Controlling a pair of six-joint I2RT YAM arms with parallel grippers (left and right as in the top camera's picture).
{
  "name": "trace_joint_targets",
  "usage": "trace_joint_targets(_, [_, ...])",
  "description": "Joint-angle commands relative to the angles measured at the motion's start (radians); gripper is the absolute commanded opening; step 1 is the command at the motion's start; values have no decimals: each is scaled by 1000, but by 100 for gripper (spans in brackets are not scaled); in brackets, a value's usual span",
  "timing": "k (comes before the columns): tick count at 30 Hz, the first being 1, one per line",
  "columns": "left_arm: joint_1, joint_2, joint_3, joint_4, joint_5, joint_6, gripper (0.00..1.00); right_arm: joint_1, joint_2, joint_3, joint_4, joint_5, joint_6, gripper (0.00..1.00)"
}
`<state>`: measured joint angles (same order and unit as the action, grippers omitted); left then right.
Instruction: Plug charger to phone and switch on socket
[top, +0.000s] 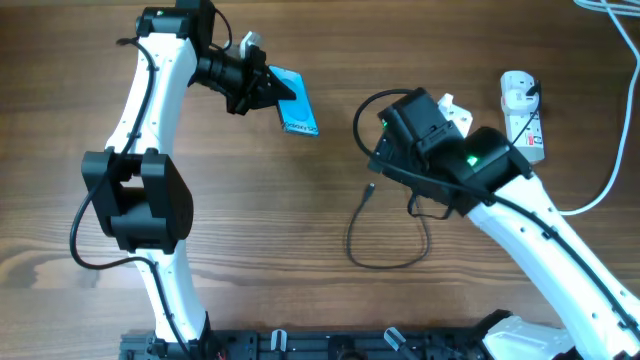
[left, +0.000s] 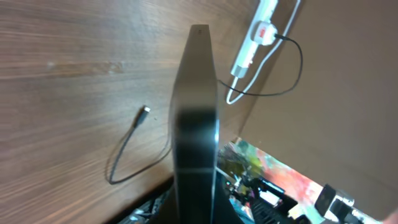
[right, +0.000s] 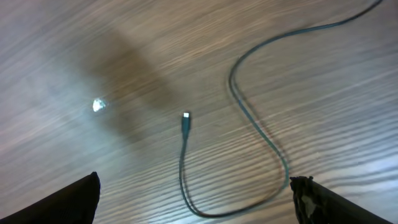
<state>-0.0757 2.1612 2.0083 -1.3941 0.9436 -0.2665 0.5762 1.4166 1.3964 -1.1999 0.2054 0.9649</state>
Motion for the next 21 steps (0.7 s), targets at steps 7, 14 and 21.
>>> trace_joint_targets(7, [0,-36,4,18,-47,27,4,-67,12,-105,77,-119,-98,100])
trace_joint_targets(14, [15,-36,4,26,-270,-43,4,-65,126,-162,166,-266,-102,100])
trace_joint_targets(21, [25,-36,4,25,-358,-56,4,-65,358,-161,182,-313,-37,86])
